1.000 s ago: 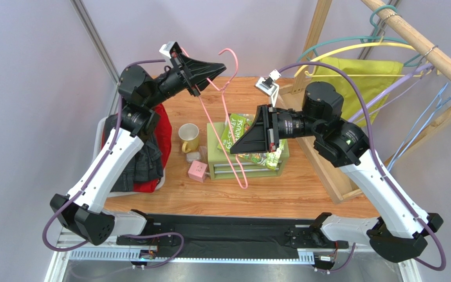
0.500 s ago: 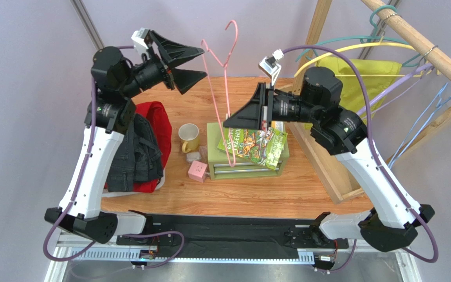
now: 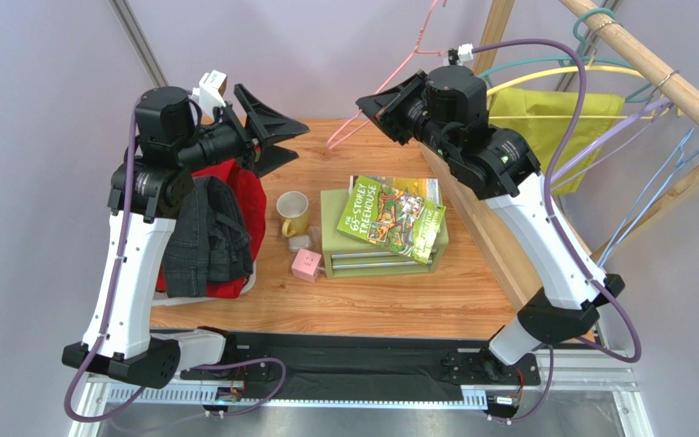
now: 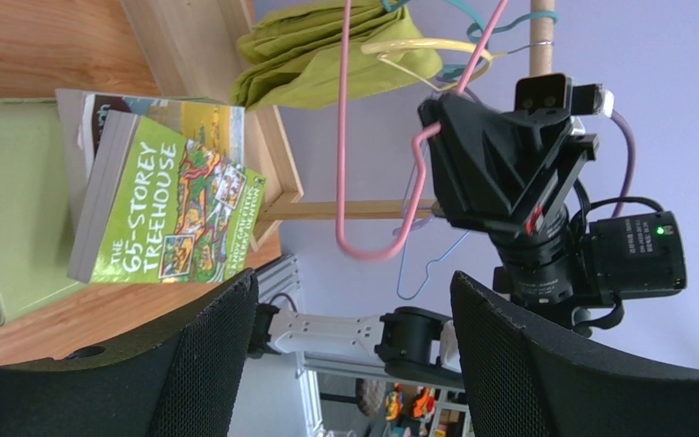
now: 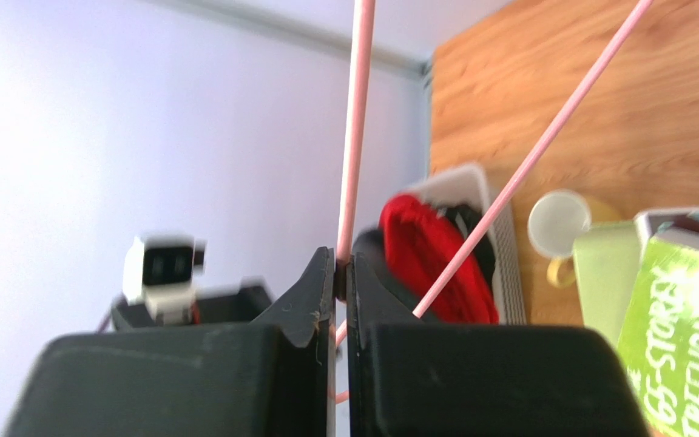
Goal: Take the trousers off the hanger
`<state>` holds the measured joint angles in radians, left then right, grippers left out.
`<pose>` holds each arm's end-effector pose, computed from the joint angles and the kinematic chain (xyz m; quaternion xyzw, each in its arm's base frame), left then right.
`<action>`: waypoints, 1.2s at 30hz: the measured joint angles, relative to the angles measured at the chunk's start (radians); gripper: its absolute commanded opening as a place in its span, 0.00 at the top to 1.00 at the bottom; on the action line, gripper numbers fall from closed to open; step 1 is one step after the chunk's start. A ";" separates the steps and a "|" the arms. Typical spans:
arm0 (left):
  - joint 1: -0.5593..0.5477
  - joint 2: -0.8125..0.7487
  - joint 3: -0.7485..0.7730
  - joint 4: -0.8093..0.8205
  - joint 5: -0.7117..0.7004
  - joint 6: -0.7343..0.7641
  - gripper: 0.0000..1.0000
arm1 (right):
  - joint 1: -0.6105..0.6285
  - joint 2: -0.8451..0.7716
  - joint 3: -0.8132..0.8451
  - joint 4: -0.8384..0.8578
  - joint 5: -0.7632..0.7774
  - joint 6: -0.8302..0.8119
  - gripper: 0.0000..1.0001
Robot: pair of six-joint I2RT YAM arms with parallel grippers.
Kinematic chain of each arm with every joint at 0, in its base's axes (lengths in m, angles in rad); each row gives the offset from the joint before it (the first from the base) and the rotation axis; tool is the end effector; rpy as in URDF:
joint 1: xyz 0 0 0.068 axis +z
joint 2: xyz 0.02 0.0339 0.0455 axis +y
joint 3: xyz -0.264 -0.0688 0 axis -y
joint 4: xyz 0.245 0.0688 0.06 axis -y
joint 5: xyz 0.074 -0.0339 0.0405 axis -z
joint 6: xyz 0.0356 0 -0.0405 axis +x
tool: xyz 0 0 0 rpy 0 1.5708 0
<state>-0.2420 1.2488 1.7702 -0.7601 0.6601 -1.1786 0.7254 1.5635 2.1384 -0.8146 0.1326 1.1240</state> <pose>0.2066 -0.0735 0.5138 -0.1571 0.7541 -0.5744 0.2770 0.2255 0.1937 0.5351 0.1955 0.7612 0.4606 0.4126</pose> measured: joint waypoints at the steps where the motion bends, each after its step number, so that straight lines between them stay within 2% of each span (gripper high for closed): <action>1: 0.002 0.000 0.000 -0.013 -0.002 0.010 0.18 | 0.000 0.017 0.015 -0.008 0.060 0.019 1.00; 5: 0.007 -0.002 0.000 -0.059 -0.003 0.040 0.19 | -0.018 0.083 0.080 -0.016 0.224 0.068 1.00; 12: 0.007 -0.009 0.006 -0.143 -0.002 0.079 0.19 | -0.115 0.285 0.333 -0.009 0.480 0.084 1.00; 17: 0.007 -0.011 0.032 -0.209 0.002 0.109 0.20 | -0.182 0.360 0.359 0.044 0.583 0.067 1.00; 25: 0.007 -0.015 0.045 -0.276 0.001 0.142 0.20 | -0.273 0.440 0.406 0.164 0.637 -0.008 1.00; 36: 0.007 0.003 0.063 -0.294 0.001 0.149 0.21 | -0.415 0.489 0.450 0.208 0.566 0.006 1.00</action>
<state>-0.2352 1.2518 1.8336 -1.0538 0.6609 -1.0298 0.3099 2.0529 2.5881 -0.6071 0.6987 1.1305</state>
